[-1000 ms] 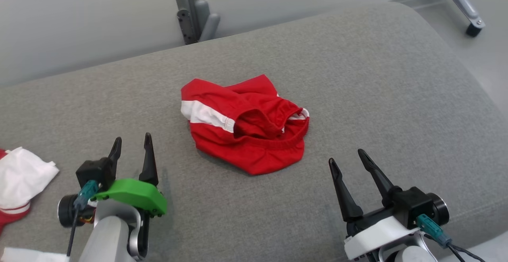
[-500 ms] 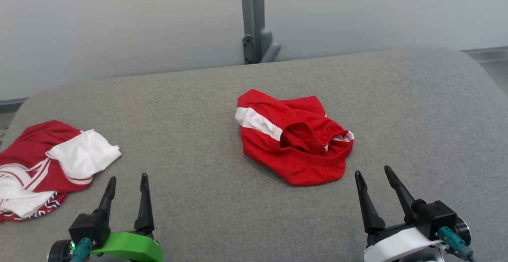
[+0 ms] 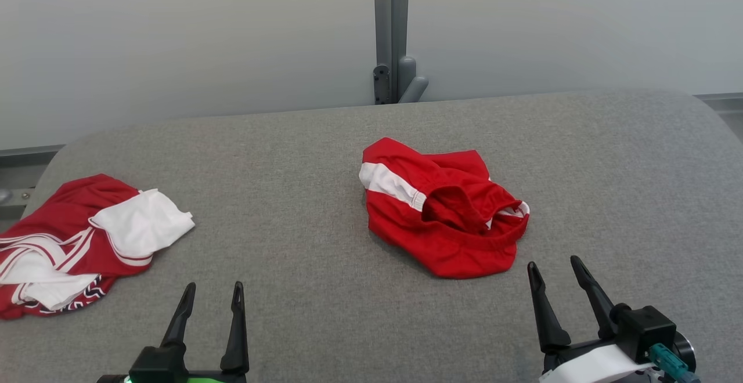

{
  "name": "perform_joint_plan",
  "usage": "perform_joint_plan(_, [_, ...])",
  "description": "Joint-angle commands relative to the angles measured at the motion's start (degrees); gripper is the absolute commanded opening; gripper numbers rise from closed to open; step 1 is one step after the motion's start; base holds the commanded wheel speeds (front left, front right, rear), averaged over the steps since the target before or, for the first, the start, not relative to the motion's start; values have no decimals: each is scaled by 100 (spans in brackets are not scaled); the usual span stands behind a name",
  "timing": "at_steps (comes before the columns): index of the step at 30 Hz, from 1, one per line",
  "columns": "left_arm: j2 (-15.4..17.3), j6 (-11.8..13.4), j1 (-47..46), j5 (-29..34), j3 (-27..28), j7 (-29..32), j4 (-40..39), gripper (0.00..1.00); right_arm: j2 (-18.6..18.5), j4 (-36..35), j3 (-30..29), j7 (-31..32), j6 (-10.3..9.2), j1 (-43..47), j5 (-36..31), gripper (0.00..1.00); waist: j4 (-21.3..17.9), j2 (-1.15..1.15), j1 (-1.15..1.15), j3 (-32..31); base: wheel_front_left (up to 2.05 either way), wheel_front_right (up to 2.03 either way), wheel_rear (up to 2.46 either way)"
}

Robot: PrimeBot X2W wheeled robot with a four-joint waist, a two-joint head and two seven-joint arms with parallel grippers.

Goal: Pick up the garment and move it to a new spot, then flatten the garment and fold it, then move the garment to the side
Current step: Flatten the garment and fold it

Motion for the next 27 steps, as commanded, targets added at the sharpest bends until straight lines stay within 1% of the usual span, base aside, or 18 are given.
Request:
perform_joint_plan(1, [6,87,105,97,-64,-14,-101,100,-15,23,39,-21,-2,65,19,100,-17,0,0,-1,0,0,0])
perform_joint_plan(4, [5,221,148,248,-148,-14,-232,100,-16,42,64,-21,-2,47,-12,100,-32,0,0,-7,0,0,0])
perform_joint_plan(8, [3,363,192,287,-147,-14,-260,100,-15,33,38,-21,-2,39,-89,100,-23,0,0,-32,0,0,0])
perform_joint_plan(12, [4,404,198,233,-120,-14,-222,100,-16,14,23,-21,-2,88,-156,100,12,0,0,-60,0,0,0])
perform_joint_plan(22, [3,369,200,189,-145,-14,-125,100,-16,42,78,-21,-2,46,-185,100,1,0,0,-91,0,0,0])
perform_joint_plan(27, [3,401,176,139,-181,-14,-99,100,-16,36,92,-21,-2,60,-177,100,-12,0,0,-110,0,0,0])
